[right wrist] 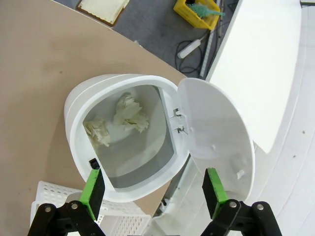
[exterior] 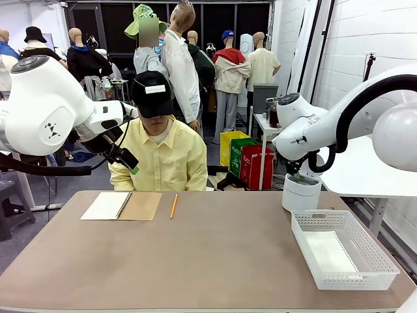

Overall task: Sort the paper based on its condition.
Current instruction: If a person hands you a paper, place it in the Organizing basket , and if it's crumpled, put it in the Trash can.

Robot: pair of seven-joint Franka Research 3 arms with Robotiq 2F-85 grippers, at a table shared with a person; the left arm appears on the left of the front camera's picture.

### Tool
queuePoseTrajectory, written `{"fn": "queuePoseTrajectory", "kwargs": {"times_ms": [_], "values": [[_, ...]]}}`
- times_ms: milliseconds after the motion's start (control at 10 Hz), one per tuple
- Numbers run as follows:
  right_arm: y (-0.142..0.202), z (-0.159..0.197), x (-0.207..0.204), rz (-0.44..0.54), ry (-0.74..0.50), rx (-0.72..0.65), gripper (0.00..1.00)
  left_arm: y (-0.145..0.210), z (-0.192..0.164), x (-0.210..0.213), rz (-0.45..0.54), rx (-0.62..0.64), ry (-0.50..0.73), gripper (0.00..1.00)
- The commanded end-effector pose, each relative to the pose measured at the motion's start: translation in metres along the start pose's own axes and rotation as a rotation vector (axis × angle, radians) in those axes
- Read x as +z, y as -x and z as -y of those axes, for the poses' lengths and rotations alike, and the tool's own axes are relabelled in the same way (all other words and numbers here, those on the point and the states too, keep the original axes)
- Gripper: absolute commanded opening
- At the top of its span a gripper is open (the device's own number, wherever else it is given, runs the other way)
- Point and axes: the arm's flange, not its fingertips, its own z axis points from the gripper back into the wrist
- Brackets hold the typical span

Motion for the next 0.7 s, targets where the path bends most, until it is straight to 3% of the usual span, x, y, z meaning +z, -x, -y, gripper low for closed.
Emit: {"fn": "queuePoseTrajectory", "kwargs": {"times_ms": [0,600], "values": [[0.0,-0.0005,-0.0016,-0.002,0.0,0.006,1.0,0.0003,-0.0009,0.0004,0.001,0.0,0.001,1.0],[0.0,-0.0005,-0.0016,-0.002,0.0,0.006,1.0,0.0003,-0.0009,0.0004,0.001,0.0,0.001,1.0]]}}
